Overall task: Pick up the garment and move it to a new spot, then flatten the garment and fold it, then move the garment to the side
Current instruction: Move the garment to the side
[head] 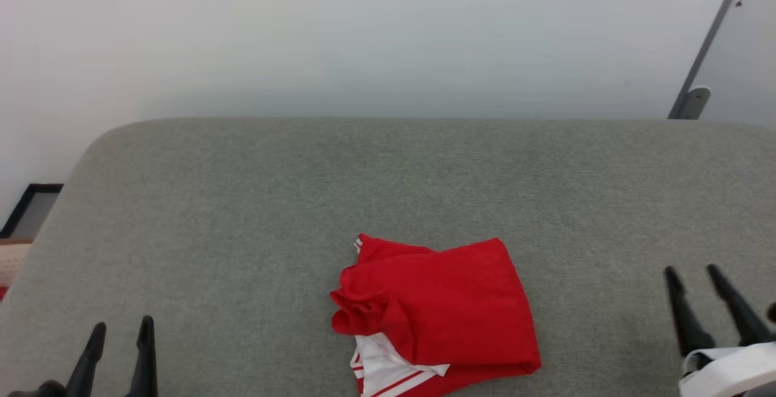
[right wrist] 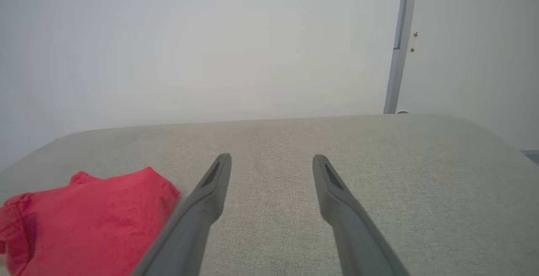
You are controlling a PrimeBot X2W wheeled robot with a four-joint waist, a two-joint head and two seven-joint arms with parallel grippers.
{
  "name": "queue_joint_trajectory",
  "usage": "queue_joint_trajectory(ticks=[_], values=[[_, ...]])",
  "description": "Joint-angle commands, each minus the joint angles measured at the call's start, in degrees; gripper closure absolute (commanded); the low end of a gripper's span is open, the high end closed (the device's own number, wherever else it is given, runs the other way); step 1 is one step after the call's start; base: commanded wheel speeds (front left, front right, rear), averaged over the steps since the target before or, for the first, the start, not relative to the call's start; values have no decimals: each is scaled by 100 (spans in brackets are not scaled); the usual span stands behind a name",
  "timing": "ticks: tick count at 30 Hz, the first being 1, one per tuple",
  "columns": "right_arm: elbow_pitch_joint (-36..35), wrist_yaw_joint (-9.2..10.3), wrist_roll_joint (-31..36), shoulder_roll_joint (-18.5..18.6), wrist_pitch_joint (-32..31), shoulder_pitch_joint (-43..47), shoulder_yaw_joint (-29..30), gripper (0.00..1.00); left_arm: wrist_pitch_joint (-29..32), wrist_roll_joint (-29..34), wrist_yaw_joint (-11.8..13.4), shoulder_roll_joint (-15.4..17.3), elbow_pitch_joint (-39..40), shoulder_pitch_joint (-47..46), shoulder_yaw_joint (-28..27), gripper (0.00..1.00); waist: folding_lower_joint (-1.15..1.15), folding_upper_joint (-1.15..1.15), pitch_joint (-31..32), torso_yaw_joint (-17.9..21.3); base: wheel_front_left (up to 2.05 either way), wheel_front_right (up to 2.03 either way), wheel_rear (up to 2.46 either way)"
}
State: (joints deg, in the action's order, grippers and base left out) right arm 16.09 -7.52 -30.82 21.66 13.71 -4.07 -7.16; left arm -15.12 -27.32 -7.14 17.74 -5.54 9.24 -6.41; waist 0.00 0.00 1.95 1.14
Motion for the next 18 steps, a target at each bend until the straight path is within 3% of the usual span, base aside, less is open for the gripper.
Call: queue_joint_trajectory(ticks=[1, 18], values=[[9, 8, -29, -7, -41, -14, -59, 0, 2, -10, -28, -22, -1, -2, -24, 0, 0, 0, -15, -59, 0, 0, 0], [542, 7, -448, 10, -1372, -794, -1220, 0, 7, 40, 44, -171, -112, -166, 204, 0, 0, 0, -428, -1151, 0, 0, 0]])
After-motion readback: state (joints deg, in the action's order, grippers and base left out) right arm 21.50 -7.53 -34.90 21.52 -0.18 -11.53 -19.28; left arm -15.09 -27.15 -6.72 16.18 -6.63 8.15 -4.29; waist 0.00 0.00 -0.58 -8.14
